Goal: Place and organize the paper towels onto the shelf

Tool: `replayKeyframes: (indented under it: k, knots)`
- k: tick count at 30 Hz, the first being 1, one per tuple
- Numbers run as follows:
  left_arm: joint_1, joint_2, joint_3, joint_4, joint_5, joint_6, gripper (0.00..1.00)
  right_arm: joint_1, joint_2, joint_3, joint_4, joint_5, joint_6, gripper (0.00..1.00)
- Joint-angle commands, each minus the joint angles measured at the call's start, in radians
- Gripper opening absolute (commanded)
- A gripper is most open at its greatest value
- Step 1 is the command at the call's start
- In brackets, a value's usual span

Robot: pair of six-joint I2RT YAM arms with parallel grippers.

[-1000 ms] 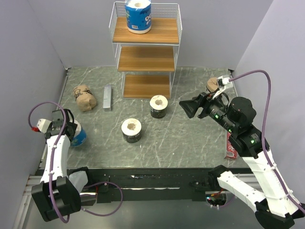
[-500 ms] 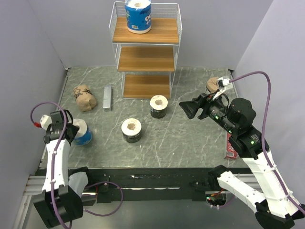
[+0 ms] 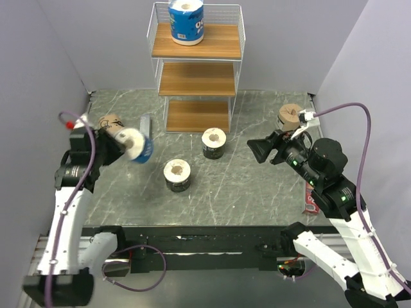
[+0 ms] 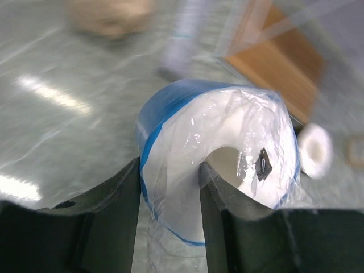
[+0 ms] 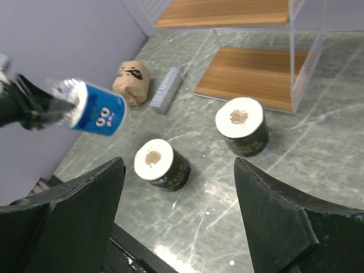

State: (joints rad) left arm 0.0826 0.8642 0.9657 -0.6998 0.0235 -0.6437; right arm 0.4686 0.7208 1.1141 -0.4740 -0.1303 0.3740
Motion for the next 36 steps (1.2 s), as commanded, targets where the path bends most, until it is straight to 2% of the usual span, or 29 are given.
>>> replayKeyframes:
  k: [1,4,5,6,9,15,20,25,30,34,35,36]
  knots:
    - [-0.252,0.056,0.166,0.068,-0.02,-0.025,0.21,-0.001,-0.047,-0.022,-0.037,0.09,0.005,0.84]
    - [-0.446,0.136,0.255,0.086,-0.069,-0.066,0.22,-0.001,-0.079,-0.036,-0.081,0.187,0.025,0.84]
    - [-0.498,0.156,0.269,0.091,-0.129,-0.08,0.23,-0.001,-0.087,-0.037,-0.089,0.204,0.031,0.84]
    - [-0.592,0.197,0.278,0.101,-0.151,-0.092,0.23,-0.002,-0.098,-0.039,-0.1,0.227,0.04,0.84]
    - [-0.749,0.301,0.31,0.166,-0.197,-0.128,0.23,-0.002,-0.135,-0.046,-0.104,0.253,0.046,0.84]
    - [-0.947,0.569,0.381,0.256,-0.229,-0.169,0.22,-0.002,-0.167,-0.071,-0.153,0.333,0.045,0.84]
    - [-0.963,0.69,0.392,0.309,-0.18,-0.18,0.26,-0.001,-0.181,-0.1,-0.152,0.301,0.048,0.84]
    - [-0.969,0.748,0.341,0.344,-0.166,-0.201,0.39,-0.001,-0.155,-0.14,-0.163,0.301,0.066,0.84]
    - [-0.969,0.759,0.329,0.356,-0.146,-0.194,0.6,-0.002,-0.132,-0.195,-0.143,0.272,0.091,0.84]
    - [-0.969,0.746,0.41,0.287,-0.189,-0.159,0.77,-0.001,-0.095,-0.217,-0.126,0.207,0.12,0.83]
    - [-0.968,0.73,0.421,0.267,-0.226,-0.152,0.87,-0.001,-0.087,-0.227,-0.117,0.19,0.124,0.83]
    - [-0.965,0.72,0.436,0.254,-0.241,-0.145,0.92,-0.001,-0.068,-0.23,-0.106,0.179,0.131,0.82]
